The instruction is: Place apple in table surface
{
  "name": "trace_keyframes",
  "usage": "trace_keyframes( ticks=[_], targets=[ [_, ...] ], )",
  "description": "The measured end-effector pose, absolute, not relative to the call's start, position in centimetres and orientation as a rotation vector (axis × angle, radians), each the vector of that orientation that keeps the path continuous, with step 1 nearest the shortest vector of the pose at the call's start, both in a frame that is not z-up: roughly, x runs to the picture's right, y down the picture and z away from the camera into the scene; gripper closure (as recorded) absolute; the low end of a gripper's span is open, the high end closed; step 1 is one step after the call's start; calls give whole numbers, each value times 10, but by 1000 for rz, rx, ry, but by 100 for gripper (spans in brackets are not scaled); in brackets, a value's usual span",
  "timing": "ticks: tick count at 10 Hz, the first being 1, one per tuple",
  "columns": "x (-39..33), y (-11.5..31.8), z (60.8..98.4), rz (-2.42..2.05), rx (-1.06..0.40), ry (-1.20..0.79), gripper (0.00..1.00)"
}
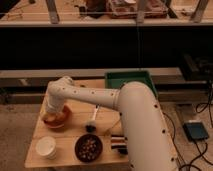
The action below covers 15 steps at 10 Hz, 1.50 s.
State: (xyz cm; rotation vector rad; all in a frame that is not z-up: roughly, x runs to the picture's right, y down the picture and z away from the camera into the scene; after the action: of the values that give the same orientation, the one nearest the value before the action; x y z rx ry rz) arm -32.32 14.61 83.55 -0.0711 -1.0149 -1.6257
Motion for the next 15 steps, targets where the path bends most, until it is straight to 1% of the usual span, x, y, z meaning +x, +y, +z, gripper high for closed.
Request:
trace_keyframes(
  ticks=[3,5,7,9,11,12,15],
  targets=[
    [-321,139,828,-1646,-70,-961,44],
    [-296,119,816,-1635,-58,-891,44],
    [-262,104,814,-1624,-70,-832,44],
    [-209,92,821,-1601,-129,-756,44],
    [-174,88,829,-1577,-196,-699,44],
    [-158,91,838,-1565,-255,-664,44],
    [-146,114,864,-1557,-375,-635,44]
  ],
)
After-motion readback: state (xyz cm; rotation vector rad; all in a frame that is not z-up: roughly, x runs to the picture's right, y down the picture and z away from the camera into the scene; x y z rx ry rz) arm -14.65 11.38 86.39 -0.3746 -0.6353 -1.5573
